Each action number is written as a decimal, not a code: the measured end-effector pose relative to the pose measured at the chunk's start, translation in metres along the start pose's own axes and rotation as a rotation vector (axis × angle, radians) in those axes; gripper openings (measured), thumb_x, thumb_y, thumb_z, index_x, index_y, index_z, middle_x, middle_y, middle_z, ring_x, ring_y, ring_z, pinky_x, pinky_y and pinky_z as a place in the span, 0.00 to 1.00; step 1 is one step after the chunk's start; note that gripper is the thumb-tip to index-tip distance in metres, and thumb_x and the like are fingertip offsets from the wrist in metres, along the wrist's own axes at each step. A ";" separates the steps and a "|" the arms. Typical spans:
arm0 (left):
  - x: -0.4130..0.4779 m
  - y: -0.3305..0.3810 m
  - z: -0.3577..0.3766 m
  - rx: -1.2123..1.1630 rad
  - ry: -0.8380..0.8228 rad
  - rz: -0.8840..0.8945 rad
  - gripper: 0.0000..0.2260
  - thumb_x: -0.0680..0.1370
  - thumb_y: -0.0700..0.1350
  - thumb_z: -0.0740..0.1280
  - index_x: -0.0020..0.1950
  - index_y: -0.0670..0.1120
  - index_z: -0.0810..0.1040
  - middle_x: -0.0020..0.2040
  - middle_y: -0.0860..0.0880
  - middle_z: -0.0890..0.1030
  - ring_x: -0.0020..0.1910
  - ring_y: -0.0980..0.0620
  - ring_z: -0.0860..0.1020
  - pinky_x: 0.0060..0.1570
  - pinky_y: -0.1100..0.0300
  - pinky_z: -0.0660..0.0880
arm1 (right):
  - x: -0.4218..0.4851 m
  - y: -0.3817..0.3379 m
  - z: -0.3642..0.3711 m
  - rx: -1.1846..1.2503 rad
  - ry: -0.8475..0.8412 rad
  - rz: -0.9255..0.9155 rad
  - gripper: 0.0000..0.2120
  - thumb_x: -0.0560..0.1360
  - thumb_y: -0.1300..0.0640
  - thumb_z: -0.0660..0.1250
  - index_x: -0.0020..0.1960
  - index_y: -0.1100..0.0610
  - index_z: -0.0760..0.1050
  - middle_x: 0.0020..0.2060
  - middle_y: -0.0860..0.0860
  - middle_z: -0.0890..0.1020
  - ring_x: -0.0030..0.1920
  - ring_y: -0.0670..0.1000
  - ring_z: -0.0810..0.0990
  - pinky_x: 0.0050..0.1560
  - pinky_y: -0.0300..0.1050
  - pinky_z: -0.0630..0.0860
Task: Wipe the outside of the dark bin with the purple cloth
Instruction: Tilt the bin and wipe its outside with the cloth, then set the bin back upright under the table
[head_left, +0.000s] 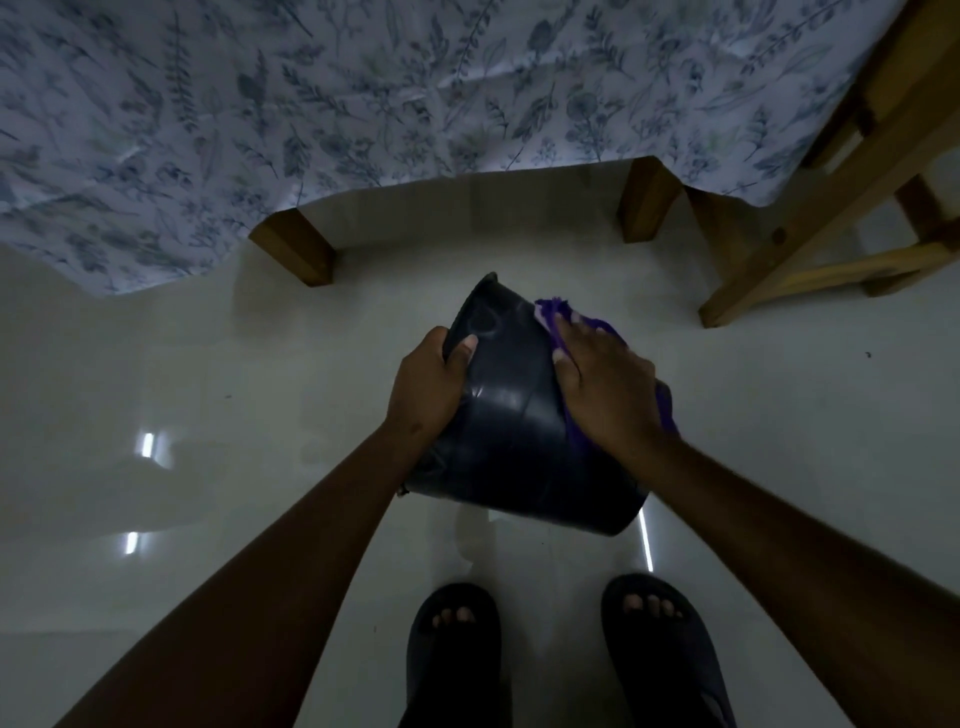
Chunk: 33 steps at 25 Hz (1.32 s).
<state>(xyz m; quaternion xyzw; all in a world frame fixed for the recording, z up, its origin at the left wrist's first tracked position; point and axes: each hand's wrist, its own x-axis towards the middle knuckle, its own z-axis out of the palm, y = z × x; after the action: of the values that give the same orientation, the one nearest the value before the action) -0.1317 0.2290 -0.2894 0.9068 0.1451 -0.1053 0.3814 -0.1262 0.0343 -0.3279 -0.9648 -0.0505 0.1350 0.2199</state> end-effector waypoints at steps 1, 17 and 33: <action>0.000 -0.002 0.000 0.009 -0.001 -0.002 0.12 0.81 0.53 0.57 0.46 0.45 0.70 0.36 0.54 0.72 0.34 0.57 0.71 0.32 0.65 0.65 | -0.021 -0.006 0.009 -0.061 0.018 -0.066 0.25 0.81 0.46 0.50 0.77 0.48 0.52 0.77 0.51 0.60 0.76 0.56 0.59 0.71 0.61 0.60; -0.033 0.025 -0.026 0.095 0.061 0.308 0.11 0.81 0.53 0.59 0.43 0.48 0.72 0.32 0.53 0.76 0.31 0.56 0.75 0.31 0.69 0.69 | 0.016 0.020 -0.025 0.291 0.098 0.054 0.14 0.82 0.54 0.54 0.63 0.57 0.71 0.50 0.58 0.82 0.47 0.58 0.79 0.44 0.45 0.68; -0.079 0.023 0.010 0.593 -0.377 0.525 0.13 0.80 0.42 0.58 0.64 0.43 0.67 0.49 0.41 0.82 0.45 0.41 0.81 0.38 0.55 0.74 | -0.040 0.024 -0.055 0.446 0.182 0.164 0.13 0.82 0.55 0.53 0.60 0.59 0.71 0.45 0.56 0.80 0.43 0.55 0.78 0.42 0.46 0.70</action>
<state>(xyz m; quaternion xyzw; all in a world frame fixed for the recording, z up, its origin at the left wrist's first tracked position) -0.1988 0.1919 -0.2579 0.9483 -0.1989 -0.2054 0.1380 -0.1475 -0.0163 -0.2810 -0.9015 0.0792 0.0726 0.4193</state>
